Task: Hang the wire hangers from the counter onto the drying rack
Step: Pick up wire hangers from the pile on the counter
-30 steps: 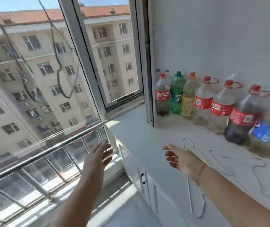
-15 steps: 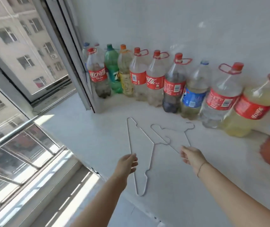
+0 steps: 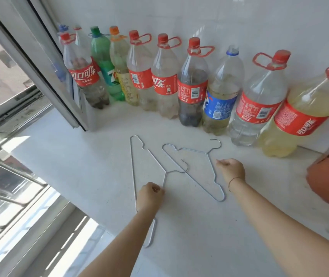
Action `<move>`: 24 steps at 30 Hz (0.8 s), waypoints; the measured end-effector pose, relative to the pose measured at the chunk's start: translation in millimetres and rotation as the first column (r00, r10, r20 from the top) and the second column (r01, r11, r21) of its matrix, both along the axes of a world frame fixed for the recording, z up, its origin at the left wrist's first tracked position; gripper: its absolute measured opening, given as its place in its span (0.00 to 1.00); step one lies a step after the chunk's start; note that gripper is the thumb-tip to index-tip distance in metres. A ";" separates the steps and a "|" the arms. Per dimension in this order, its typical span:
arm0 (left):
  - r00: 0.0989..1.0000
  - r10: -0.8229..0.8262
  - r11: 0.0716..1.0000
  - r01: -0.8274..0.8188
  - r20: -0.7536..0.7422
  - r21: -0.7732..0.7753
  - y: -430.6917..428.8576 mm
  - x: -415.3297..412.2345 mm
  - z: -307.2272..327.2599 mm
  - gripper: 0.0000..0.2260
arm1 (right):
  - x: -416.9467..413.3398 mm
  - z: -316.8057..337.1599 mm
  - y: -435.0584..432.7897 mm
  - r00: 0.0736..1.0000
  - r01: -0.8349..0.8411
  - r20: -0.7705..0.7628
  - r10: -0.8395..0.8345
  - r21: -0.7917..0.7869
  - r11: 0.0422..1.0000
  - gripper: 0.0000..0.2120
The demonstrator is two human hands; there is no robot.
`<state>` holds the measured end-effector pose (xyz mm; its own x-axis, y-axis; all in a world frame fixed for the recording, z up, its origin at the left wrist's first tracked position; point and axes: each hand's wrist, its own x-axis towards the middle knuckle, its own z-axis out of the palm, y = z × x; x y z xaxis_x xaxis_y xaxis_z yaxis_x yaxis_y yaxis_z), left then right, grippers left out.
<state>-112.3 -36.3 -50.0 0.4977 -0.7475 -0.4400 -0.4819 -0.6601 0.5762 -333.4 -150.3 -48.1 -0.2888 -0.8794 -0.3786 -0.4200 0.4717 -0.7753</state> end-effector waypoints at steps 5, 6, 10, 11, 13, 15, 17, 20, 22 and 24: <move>0.998 0.022 1.000 -0.023 0.051 0.019 -1.9 -6.0 1.3 0.03 | 5.4 -15.0 -4.7 0.962 -0.097 -0.252 0.109 0.058 0.994 0.08; 0.998 0.018 1.000 -0.020 0.055 0.022 -1.7 -7.1 2.0 0.04 | 7.1 -17.8 -4.7 0.950 -0.099 -0.292 0.110 0.052 0.994 0.07; 0.999 0.005 1.000 -0.006 0.049 0.006 2.7 -7.1 3.1 0.07 | 13.4 -23.4 -3.9 0.921 -0.111 -0.371 0.120 0.046 0.993 0.07; 0.999 0.015 1.000 -0.015 0.033 -0.007 4.6 -5.4 3.2 0.06 | 14.1 -23.3 -4.0 0.920 -0.116 -0.372 0.126 0.051 0.992 0.07; 0.999 0.040 0.998 -0.040 0.000 -0.043 9.9 -0.9 3.3 0.04 | 14.0 -22.1 -3.4 0.916 -0.127 -0.375 0.139 0.057 0.990 0.07; 0.996 0.076 0.992 -0.080 -0.042 -0.094 15.4 4.3 4.0 0.03 | 12.7 -19.1 -0.4 0.928 -0.139 -0.340 0.150 0.058 0.989 0.05; 0.988 0.121 0.980 -0.134 -0.093 -0.145 21.9 9.8 7.2 0.03 | 12.6 -14.9 6.1 0.968 -0.150 -0.197 0.154 0.032 0.988 0.04; 0.960 0.181 0.945 -0.230 -0.213 -0.232 32.0 18.6 21.8 0.04 | 18.2 -3.0 22.3 0.972 -0.131 0.196 0.132 -0.019 0.991 0.04; 0.922 0.226 0.909 -0.316 -0.313 -0.273 39.3 26.3 38.5 0.05 | 25.0 7.9 34.3 0.909 -0.151 0.393 0.142 -0.008 0.989 0.04; 0.862 0.266 0.864 -0.411 -0.431 -0.291 47.0 34.9 58.6 0.04 | 34.8 22.3 43.6 0.838 -0.191 0.517 0.173 -0.018 0.981 0.04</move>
